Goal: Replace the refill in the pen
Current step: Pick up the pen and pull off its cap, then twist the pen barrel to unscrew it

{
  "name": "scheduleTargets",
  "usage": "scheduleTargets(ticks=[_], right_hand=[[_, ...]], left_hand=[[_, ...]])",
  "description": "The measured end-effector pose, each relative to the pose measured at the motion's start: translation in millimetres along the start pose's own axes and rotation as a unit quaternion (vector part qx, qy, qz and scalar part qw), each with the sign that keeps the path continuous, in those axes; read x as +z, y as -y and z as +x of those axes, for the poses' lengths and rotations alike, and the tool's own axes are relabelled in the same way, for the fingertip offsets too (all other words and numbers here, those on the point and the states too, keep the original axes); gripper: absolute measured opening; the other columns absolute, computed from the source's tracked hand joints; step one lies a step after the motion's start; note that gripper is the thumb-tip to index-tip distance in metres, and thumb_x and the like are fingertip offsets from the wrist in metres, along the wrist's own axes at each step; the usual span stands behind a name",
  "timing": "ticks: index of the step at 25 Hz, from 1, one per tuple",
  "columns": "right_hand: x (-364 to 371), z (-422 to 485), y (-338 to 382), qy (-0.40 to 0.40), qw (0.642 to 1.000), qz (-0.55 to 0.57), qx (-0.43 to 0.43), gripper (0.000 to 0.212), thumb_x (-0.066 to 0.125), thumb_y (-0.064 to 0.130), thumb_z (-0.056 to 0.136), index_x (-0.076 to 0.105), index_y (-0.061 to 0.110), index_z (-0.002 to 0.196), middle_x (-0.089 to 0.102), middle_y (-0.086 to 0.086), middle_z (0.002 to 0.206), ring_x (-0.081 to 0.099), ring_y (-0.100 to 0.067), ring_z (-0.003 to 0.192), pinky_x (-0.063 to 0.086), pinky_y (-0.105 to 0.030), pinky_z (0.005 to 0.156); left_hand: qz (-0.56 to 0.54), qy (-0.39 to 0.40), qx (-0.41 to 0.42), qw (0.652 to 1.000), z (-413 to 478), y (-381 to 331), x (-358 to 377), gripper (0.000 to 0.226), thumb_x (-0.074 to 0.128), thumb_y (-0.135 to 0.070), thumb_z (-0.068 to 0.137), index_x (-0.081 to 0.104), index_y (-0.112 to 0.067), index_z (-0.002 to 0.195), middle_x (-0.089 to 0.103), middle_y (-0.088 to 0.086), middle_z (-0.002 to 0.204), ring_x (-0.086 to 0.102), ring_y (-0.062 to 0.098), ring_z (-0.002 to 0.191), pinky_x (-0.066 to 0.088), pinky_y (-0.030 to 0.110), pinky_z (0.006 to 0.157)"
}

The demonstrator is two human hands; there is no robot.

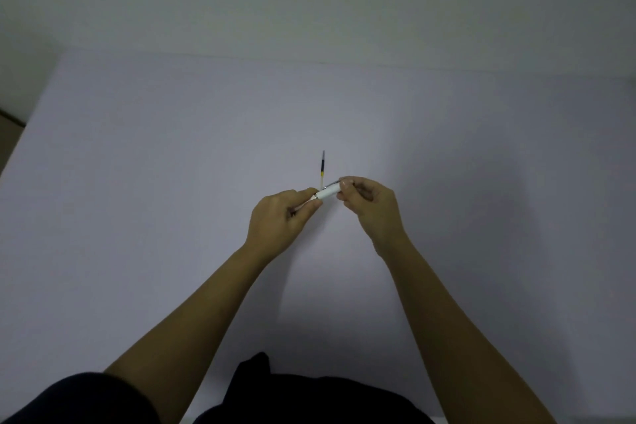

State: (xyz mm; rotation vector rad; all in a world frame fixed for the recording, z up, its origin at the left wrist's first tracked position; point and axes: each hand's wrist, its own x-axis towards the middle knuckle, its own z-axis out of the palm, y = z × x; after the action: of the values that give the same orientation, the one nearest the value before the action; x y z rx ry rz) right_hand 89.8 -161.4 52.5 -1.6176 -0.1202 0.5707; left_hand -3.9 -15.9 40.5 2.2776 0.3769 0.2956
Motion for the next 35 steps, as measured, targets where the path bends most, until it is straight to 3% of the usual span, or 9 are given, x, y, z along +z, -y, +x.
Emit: scheduleTargets(ticks=[6,8,11,14,22,27,30,32,35], right_hand=[[-13,1,-19,-0.077,0.99,0.1,0.061,0.016,0.06,0.016,0.089,0.068,0.011,0.102,0.07,-0.002,0.093,0.067,-0.006,0.082,0.053,-0.016,0.076],[-24,2,-33,-0.111,0.989,0.025,0.091,0.023,0.061,0.018,0.089,0.067,0.005,0.107,0.069,-0.007,0.096,0.064,-0.012,0.085,0.052,-0.021,0.08],[-28,-4,-57,-0.075,0.977,-0.149,0.13,0.024,0.063,0.018,0.086,0.069,0.006,0.106,0.067,-0.003,0.084,0.058,-0.015,0.074,0.046,-0.019,0.063],[-21,-5,-68,-0.058,0.97,-0.193,0.137,0.028,0.067,0.018,0.083,0.061,0.004,0.106,0.065,-0.009,0.09,0.065,-0.025,0.085,0.049,-0.027,0.071],[-10,1,-74,-0.079,0.942,-0.318,0.068,0.024,0.064,0.013,0.086,0.064,-0.001,0.105,0.068,-0.018,0.105,0.064,-0.028,0.094,0.042,-0.023,0.076],[-18,-1,-55,-0.077,0.935,-0.346,0.014,0.025,0.058,0.018,0.09,0.063,0.002,0.108,0.065,-0.018,0.107,0.064,-0.027,0.095,0.042,-0.024,0.08],[-22,3,-20,-0.025,0.932,-0.353,-0.084,0.021,0.053,0.014,0.092,0.067,0.005,0.104,0.068,-0.016,0.103,0.064,-0.027,0.094,0.041,-0.02,0.079],[-24,6,10,0.014,0.924,-0.348,-0.156,0.022,0.05,0.013,0.093,0.068,0.008,0.105,0.071,-0.012,0.103,0.064,-0.023,0.095,0.043,-0.02,0.082],[-23,8,46,0.112,0.887,-0.403,-0.198,0.029,0.042,0.019,0.097,0.064,0.01,0.113,0.069,-0.01,0.111,0.061,-0.021,0.102,0.041,-0.02,0.086]], left_hand=[[0.002,0.044,-0.056,0.997,-9,18,4,0.033,0.059,-0.04,0.085,0.064,-0.024,0.114,0.051,-0.01,0.06,0.048,0.006,0.057,0.036,0.021,0.055],[0.022,0.064,-0.06,0.996,-15,26,2,0.036,0.057,-0.036,0.088,0.061,-0.018,0.119,0.05,-0.008,0.063,0.049,0.008,0.061,0.036,0.022,0.058],[0.023,0.047,-0.074,0.996,-17,29,1,0.036,0.05,-0.031,0.093,0.057,-0.013,0.123,0.05,-0.006,0.065,0.048,0.007,0.062,0.036,0.017,0.058],[0.009,0.03,-0.085,0.996,-13,23,3,0.035,0.048,-0.029,0.094,0.057,-0.013,0.123,0.048,-0.005,0.063,0.049,0.007,0.062,0.036,0.014,0.058],[-0.013,0.018,-0.088,0.996,-14,14,5,0.033,0.048,-0.027,0.094,0.057,-0.014,0.123,0.044,-0.003,0.06,0.048,0.012,0.06,0.037,0.017,0.057],[-0.036,0.027,-0.109,0.993,-15,10,-1,0.034,0.049,-0.022,0.092,0.055,-0.017,0.124,0.054,-0.004,0.062,0.046,0.006,0.054,0.038,0.008,0.053],[-0.024,0.035,-0.082,0.996,-15,4,-12,0.018,0.054,-0.021,0.088,0.067,-0.022,0.102,0.059,0.003,0.06,0.044,0.006,0.048,0.038,0.013,0.051],[0.0,0.056,-0.034,0.998,-12,-3,-21,0.02,0.056,-0.024,0.089,0.067,-0.021,0.105,0.059,-0.006,0.061,0.049,0.004,0.051,0.037,0.009,0.051],[0.027,0.101,0.034,0.994,-8,-15,-35,0.028,0.051,-0.027,0.092,0.061,-0.023,0.118,0.061,-0.003,0.071,0.055,0.008,0.063,0.042,0.018,0.061]])
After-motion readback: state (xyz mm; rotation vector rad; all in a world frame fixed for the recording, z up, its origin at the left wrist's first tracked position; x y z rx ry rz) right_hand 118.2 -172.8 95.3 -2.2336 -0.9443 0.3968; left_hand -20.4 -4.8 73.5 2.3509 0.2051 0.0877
